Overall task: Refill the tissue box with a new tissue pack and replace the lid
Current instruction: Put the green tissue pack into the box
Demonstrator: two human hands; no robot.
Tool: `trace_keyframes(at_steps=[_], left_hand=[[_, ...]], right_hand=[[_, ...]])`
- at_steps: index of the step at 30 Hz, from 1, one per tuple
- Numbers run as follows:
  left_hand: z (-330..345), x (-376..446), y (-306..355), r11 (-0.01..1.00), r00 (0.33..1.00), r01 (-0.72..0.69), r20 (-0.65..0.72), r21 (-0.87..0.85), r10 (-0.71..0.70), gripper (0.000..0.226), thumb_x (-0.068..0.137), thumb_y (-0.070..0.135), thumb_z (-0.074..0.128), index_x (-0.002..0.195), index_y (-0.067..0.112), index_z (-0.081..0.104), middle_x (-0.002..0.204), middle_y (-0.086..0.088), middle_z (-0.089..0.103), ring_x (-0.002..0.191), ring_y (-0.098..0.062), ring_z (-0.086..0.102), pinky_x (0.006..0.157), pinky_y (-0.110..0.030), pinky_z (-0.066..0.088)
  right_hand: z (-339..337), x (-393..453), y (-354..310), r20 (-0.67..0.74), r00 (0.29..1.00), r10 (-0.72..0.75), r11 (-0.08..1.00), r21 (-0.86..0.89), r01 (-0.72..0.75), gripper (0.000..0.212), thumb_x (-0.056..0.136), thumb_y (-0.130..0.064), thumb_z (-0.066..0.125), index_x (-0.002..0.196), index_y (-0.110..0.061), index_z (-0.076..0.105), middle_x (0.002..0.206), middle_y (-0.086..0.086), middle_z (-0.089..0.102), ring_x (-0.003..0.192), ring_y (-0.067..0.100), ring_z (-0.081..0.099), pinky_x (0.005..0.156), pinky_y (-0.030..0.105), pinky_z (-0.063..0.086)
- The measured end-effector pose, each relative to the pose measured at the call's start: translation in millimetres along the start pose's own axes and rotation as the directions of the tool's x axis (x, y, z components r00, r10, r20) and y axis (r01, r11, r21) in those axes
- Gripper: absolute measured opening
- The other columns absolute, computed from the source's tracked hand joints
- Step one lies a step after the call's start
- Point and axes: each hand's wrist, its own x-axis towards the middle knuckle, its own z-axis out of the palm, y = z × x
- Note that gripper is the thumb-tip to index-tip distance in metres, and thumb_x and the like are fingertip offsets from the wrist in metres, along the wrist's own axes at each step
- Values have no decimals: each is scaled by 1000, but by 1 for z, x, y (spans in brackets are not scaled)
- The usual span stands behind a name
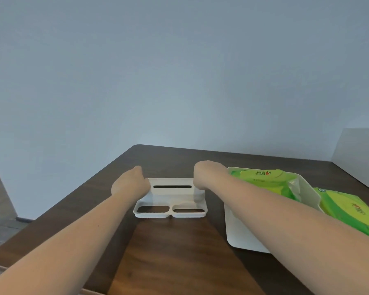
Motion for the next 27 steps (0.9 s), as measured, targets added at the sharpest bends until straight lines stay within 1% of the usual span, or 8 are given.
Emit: trace_keyframes(at_steps=[5, 10, 13, 16, 20, 22, 24, 27], left_hand=[[-7, -18, 49, 948, 967, -240, 37, -208, 253, 13, 93, 32, 50, 88, 22, 56, 76, 9, 57, 78, -17, 56, 67, -29, 43], [-5, -44, 105, 822, 887, -397, 59, -408, 458, 20, 91, 41, 56, 104, 28, 63, 74, 13, 56, 73, -10, 55, 73, -28, 48], [-6, -60, 133, 771, 845, -450, 64, -451, 531, 37, 87, 45, 60, 122, 32, 59, 80, 10, 59, 78, -9, 56, 75, -23, 43], [-6, -69, 153, 771, 797, -511, 127, -380, 591, 46, 85, 41, 65, 129, 32, 55, 89, 6, 61, 84, -12, 57, 82, -25, 46], [-5, -72, 166, 810, 780, -536, 227, -239, 583, 35, 85, 35, 66, 119, 26, 66, 85, 9, 56, 86, -14, 55, 89, -33, 51], [-4, -73, 169, 821, 783, -532, 248, -207, 570, 28, 85, 32, 66, 112, 24, 71, 84, 10, 58, 86, -15, 56, 89, -34, 52], [-7, -73, 172, 826, 806, -507, 205, -247, 556, 21, 87, 28, 65, 103, 21, 75, 81, 10, 61, 85, -15, 56, 82, -31, 50], [-16, -71, 176, 817, 857, -425, 116, -391, 502, 15, 86, 25, 67, 93, 17, 77, 78, 12, 64, 84, -13, 59, 78, -26, 48]], right_hand=[[-33, -24, 33, -270, 962, -24, 978, 194, 79, 11, 89, -11, 46, 91, -16, 55, 90, 1, 56, 81, 25, 52, 52, 24, 33], [-50, -50, 102, -353, 926, 134, 952, 304, -22, 21, 90, -14, 47, 107, -17, 59, 108, 2, 62, 92, 25, 55, 69, 31, 42], [-45, -60, 144, -324, 913, 249, 928, 350, -129, 23, 90, -15, 47, 109, -18, 58, 112, 2, 63, 94, 26, 55, 70, 31, 40], [-38, -75, 177, -285, 881, 377, 896, 352, -269, 24, 87, -16, 47, 109, -20, 56, 110, 3, 60, 107, 28, 53, 75, 33, 39], [-23, -91, 212, -122, 865, 486, 840, 339, -424, 22, 86, -26, 45, 107, -23, 53, 110, 4, 54, 115, 31, 49, 86, 38, 41], [-14, -94, 228, -18, 871, 490, 839, 282, -466, 43, 83, -35, 43, 121, -18, 53, 126, 7, 57, 118, 34, 51, 95, 43, 46], [-9, -101, 235, 67, 880, 470, 856, 212, -472, 61, 91, -45, 44, 142, -12, 42, 144, 11, 48, 127, 34, 48, 102, 43, 44], [-3, -111, 237, 158, 882, 444, 871, 153, -466, 72, 96, -55, 36, 149, -6, 30, 153, 12, 36, 136, 30, 42, 107, 36, 38]])
